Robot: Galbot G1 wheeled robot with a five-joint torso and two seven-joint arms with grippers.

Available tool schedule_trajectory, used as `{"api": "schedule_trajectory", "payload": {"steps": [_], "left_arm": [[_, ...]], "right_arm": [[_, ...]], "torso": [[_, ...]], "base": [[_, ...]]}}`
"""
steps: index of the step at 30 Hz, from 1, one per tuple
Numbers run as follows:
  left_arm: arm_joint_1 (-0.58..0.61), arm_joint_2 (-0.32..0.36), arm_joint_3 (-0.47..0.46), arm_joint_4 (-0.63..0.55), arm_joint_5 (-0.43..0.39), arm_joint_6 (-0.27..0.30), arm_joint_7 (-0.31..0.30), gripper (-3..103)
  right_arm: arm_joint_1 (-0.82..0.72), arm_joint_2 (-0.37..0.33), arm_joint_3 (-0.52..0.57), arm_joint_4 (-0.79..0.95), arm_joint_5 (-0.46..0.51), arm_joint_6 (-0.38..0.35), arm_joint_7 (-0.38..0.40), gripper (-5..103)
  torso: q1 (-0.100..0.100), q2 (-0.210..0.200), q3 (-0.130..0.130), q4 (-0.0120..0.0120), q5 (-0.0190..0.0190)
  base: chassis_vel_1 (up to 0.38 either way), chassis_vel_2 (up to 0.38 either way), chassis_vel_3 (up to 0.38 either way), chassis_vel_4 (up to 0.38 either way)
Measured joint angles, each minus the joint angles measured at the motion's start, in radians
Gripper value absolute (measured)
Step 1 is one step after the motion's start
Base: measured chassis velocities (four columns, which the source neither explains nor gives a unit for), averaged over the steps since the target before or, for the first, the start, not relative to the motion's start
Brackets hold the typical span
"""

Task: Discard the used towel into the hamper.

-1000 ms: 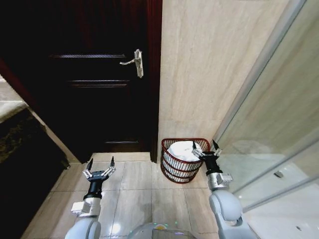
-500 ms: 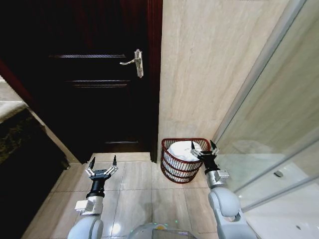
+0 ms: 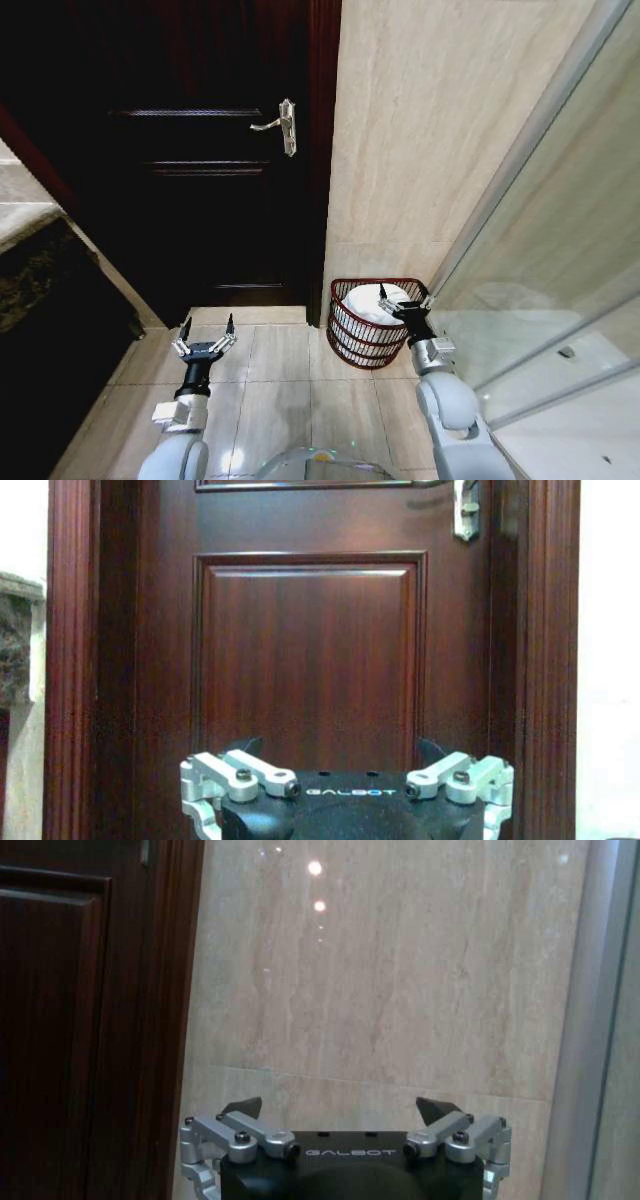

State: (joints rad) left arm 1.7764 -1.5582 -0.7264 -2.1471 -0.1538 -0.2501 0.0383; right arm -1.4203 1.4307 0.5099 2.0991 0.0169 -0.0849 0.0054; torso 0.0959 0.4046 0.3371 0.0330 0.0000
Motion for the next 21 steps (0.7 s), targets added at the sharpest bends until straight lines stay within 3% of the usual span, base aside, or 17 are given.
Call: {"api": "schedule_trajectory", "payload": {"steps": [21], "left_arm": [[0.005,0.002,-0.012,0.005,0.005,0.002,0.002,100]], "right_arm": [[-0.002,0.007,-0.011,-0.004,-0.002,-0.012,-0.033,100]], "torso": [[0.000,0.000,0.000,0.0000,-0.0001]], "base": [[0.000,0.000,0.000,0.000]]}}
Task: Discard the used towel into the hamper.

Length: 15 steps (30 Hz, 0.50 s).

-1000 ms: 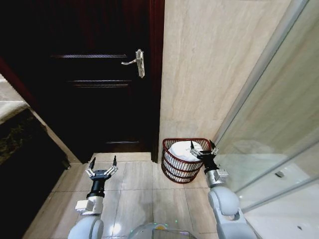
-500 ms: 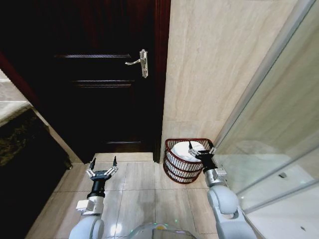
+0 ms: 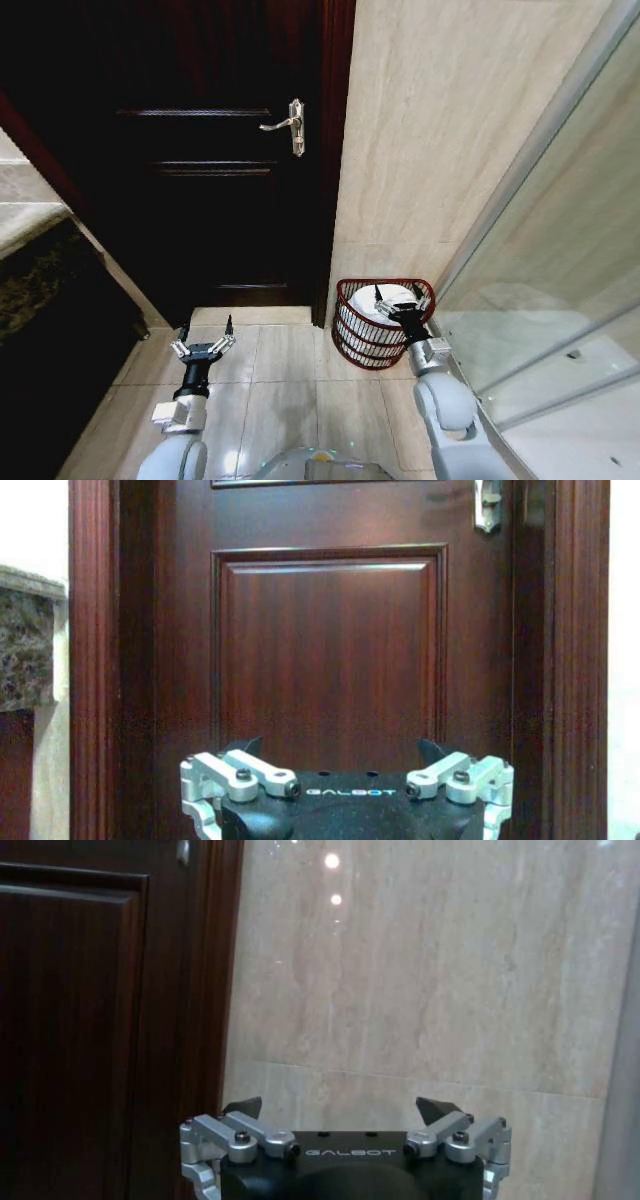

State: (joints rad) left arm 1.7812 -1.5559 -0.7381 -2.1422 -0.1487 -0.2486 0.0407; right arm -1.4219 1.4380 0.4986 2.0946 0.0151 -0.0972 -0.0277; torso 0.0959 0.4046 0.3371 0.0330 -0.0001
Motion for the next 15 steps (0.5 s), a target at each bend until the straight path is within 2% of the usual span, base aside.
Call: {"api": "schedule_trajectory", "payload": {"steps": [11,15], "left_arm": [[0.002,-0.007,0.000,0.006,0.005,-0.011,0.005,100],[-0.005,-0.010,0.003,0.015,0.005,-0.033,-0.003,100]], "right_arm": [[-0.001,-0.001,0.002,-0.023,0.012,0.034,-0.019,100],[0.007,-0.001,0.004,-0.030,0.032,0.050,-0.005,100]], "torso": [[0.000,0.000,0.000,0.0001,0.0002],[0.000,0.000,0.000,0.0003,0.0001]], "base": [[0.022,0.013,0.029,0.024],[0.015,0.012,0.008,0.012]]}}
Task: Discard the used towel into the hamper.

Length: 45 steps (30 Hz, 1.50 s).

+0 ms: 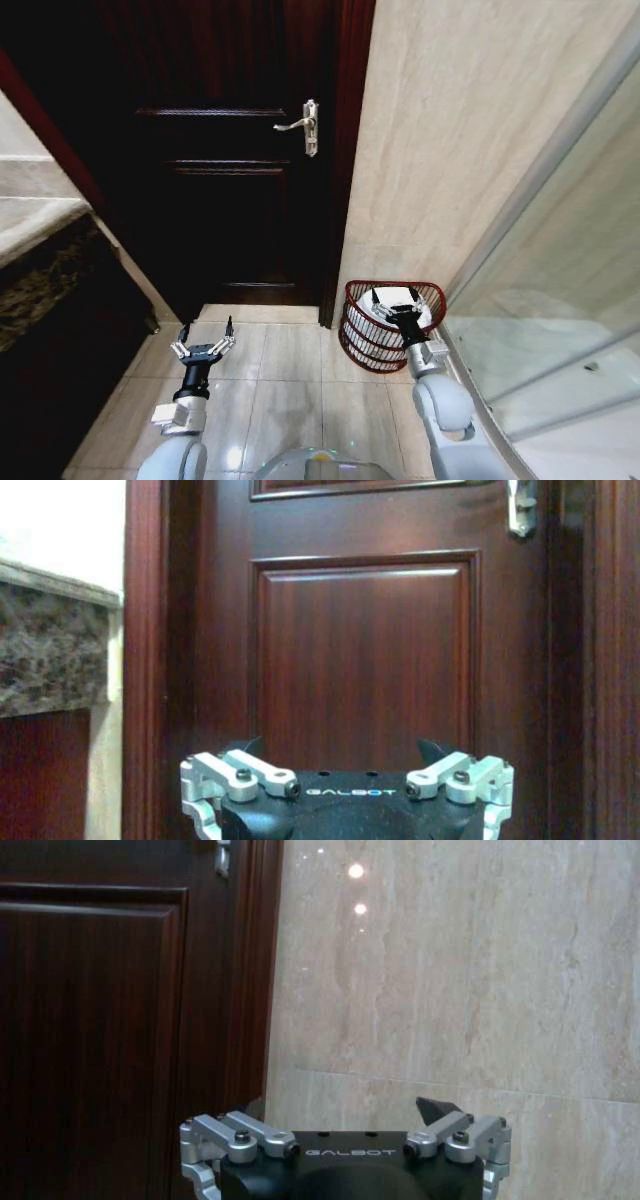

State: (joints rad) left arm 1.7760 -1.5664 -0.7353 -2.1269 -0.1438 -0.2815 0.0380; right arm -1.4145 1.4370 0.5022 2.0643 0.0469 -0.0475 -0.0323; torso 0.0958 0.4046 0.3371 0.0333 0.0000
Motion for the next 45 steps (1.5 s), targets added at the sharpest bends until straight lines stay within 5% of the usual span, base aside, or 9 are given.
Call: {"api": "schedule_trajectory", "payload": {"steps": [9,23,45], "left_arm": [[-0.009,0.001,0.012,0.007,-0.005,-0.001,-0.002,100],[-0.009,-0.010,0.038,-0.019,0.000,0.078,0.005,100],[0.002,-0.004,0.071,-0.076,0.055,0.099,-0.002,100]], "right_arm": [[-0.003,0.040,0.025,-0.008,0.008,0.013,0.024,100],[-0.033,0.081,0.095,0.020,0.039,0.019,0.035,100],[-0.095,0.036,0.149,0.055,0.084,0.020,0.030,100]], "torso": [[0.000,0.000,0.000,-0.0003,0.0000],[0.002,0.004,0.002,-0.0003,0.0001],[0.037,0.095,0.057,-0.0004,0.0001]], "base": [[0.000,0.000,0.000,0.000],[0.000,0.000,0.000,0.000],[0.000,0.000,0.000,0.000]]}}
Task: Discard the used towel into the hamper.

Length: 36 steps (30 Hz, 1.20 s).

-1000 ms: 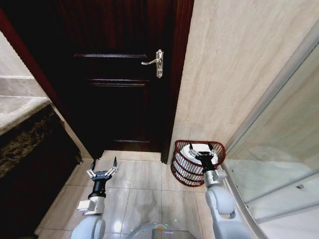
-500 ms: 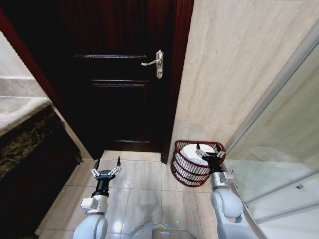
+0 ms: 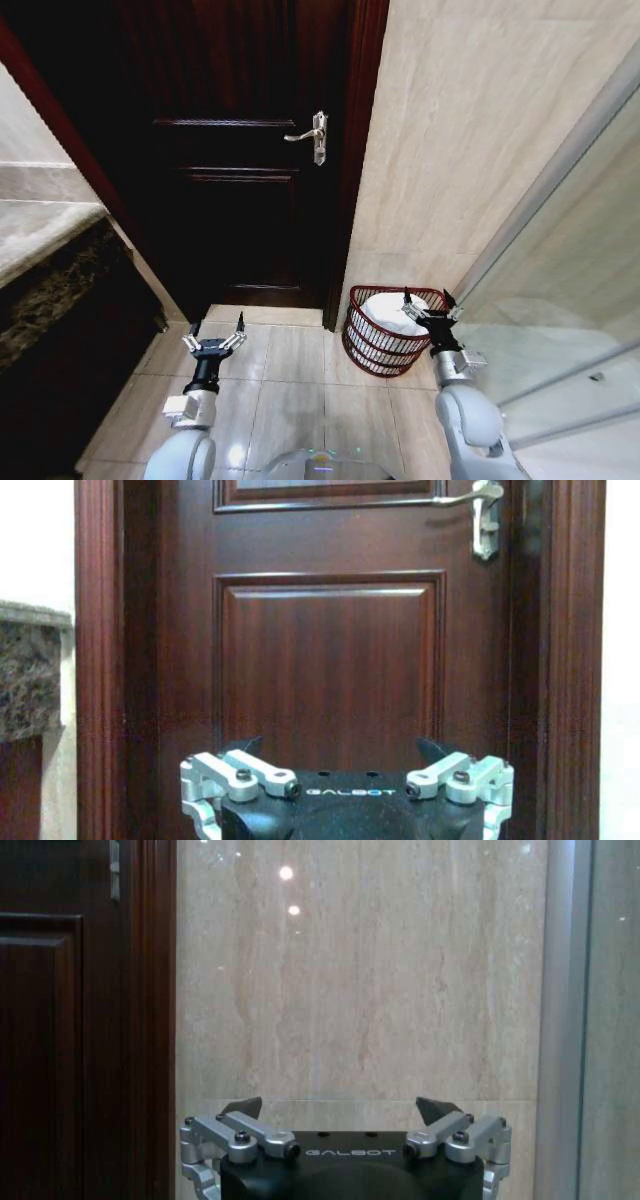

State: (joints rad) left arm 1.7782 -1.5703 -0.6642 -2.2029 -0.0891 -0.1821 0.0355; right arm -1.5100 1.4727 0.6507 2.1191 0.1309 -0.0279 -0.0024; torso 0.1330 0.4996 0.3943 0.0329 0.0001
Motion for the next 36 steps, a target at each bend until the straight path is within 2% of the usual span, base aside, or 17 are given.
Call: {"api": "schedule_trajectory", "payload": {"steps": [21,36], "left_arm": [[-0.005,-0.008,0.018,-0.004,0.021,0.002,-0.015,100],[0.004,-0.004,0.007,-0.013,0.017,0.004,-0.014,100]], "right_arm": [[-0.001,-0.012,0.009,-0.010,0.015,0.010,-0.005,100],[-0.002,-0.007,0.009,-0.007,0.010,0.012,-0.008,100]], "torso": [[0.038,0.096,0.058,0.0001,-0.0001],[0.051,0.132,0.081,0.0001,-0.0001]], "base": [[0.000,0.000,0.000,0.000],[0.000,0.000,0.000,0.000]]}}
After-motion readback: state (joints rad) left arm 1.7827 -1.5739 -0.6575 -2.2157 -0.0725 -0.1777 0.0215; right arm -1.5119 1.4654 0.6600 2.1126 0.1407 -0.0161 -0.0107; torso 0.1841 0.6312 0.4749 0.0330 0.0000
